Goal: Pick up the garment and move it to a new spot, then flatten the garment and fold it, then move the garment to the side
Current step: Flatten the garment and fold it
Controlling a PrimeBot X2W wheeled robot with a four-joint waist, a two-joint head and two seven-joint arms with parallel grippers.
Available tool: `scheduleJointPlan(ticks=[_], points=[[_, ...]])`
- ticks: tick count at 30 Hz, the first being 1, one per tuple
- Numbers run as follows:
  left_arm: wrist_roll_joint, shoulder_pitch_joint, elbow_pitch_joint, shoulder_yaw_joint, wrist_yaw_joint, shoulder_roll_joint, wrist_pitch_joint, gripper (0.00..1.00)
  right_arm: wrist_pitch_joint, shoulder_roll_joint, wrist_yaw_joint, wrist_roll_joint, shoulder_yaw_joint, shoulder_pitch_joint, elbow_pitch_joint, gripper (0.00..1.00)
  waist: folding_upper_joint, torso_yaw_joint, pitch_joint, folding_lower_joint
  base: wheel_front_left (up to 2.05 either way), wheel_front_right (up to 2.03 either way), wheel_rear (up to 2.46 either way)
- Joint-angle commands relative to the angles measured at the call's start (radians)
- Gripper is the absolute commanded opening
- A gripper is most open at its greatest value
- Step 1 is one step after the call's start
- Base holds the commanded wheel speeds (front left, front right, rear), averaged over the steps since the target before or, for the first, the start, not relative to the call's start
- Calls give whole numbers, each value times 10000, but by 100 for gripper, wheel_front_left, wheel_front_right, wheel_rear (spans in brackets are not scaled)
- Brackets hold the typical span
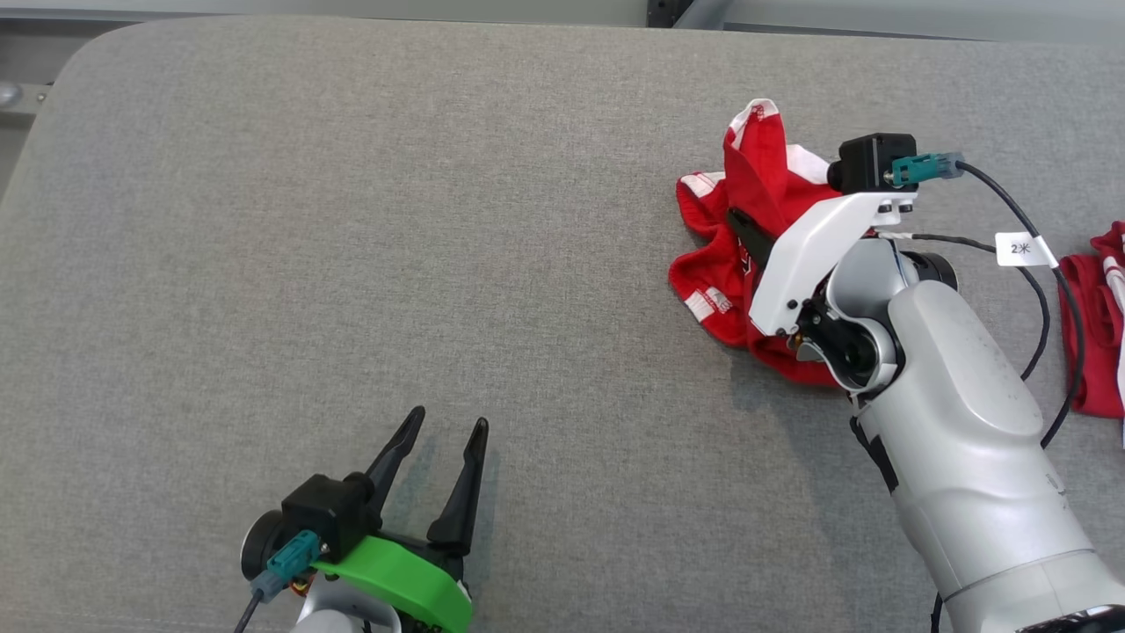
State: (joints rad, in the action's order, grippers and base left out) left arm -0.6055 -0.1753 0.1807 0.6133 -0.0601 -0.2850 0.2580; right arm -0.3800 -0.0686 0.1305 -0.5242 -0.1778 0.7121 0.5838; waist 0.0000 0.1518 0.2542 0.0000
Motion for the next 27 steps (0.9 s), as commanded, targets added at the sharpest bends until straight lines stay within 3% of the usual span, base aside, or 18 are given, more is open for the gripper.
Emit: scheduleJointPlan(ticks=[1,2,3,4,11,16,23,27], points=[[125,-106,86,-68,63,37,65,100,181,76,2,226,102,126,130,40,0,59,-11,0,0,0,0],[128,-88,106,-85,76,45,70,100,240,104,2,272,138,121,193,49,0,75,-21,0,0,0,0],[132,-58,137,-113,89,51,75,100,322,124,2,293,123,107,201,92,0,86,-33,0,0,0,0],[139,-21,168,-139,94,56,77,100,391,136,2,281,84,76,209,100,0,90,-55,0,0,0,0],[57,439,307,-325,81,-11,70,100,1076,159,2,-476,-568,-492,-549,100,0,-132,-488,0,0,0,0],[-34,942,245,-565,-53,-93,66,100,1648,154,2,-559,-657,-1305,-1740,100,0,-419,-1066,0,0,0,0],[-1,1654,-17,-925,-227,-7,66,100,2859,-927,2,875,310,-3251,-3753,100,0,-693,-1818,0,0,0,0],[116,1919,-119,-1108,-274,77,57,100,3558,-1499,2,1607,1040,-4306,-4289,100,0,-760,-2065,0,0,0,0]])
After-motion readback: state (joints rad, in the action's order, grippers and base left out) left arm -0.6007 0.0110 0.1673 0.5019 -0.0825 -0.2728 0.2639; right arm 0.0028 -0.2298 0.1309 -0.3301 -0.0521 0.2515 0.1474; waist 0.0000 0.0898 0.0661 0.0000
